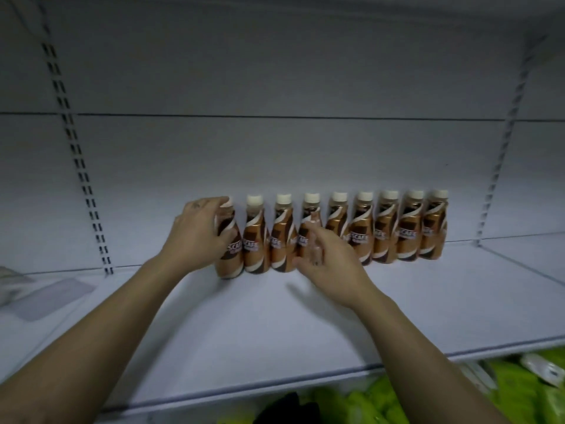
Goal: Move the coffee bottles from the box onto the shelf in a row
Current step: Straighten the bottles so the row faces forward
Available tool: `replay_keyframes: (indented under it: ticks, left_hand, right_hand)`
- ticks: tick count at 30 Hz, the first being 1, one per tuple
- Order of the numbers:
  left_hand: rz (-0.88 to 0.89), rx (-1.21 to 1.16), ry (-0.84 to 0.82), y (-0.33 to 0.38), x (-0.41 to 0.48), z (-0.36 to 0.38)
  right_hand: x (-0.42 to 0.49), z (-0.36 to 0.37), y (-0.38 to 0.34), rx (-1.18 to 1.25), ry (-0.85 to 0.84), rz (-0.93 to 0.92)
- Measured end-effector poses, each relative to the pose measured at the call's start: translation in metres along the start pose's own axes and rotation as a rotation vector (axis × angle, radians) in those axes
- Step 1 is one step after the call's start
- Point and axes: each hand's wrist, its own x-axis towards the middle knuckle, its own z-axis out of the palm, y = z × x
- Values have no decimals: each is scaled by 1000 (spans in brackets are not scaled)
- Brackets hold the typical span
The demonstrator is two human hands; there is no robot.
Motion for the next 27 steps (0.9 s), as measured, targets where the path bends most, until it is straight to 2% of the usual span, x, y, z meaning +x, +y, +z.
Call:
replay_keyframes:
  ticks: [3, 5, 8, 11, 15, 21, 27]
  left_hand:
    - [-88, -129, -21, -18, -1, 11]
    - [-132, -147, -94, -31, -1, 20]
    - [-115, -247, -195, -43, 1, 31]
    - [-119, -368, -200, -45, 1, 47]
    - [-214, -538, -149, -55, -11, 70]
    - [-240, -532, -144, -65, -13, 77]
    - [-222, -530, -126, -68, -9, 79]
  right_hand:
    - [19, 22, -4, 9, 18, 16]
    - [35, 36, -10, 40, 23, 39]
    - [64, 55, -20, 41, 87, 80]
    - [96, 65, -30, -28, 169, 70]
    - [127, 77, -36, -205, 177, 79]
    - [121, 90, -29, -383, 266, 21]
    - [118, 94, -26, -241, 247, 55]
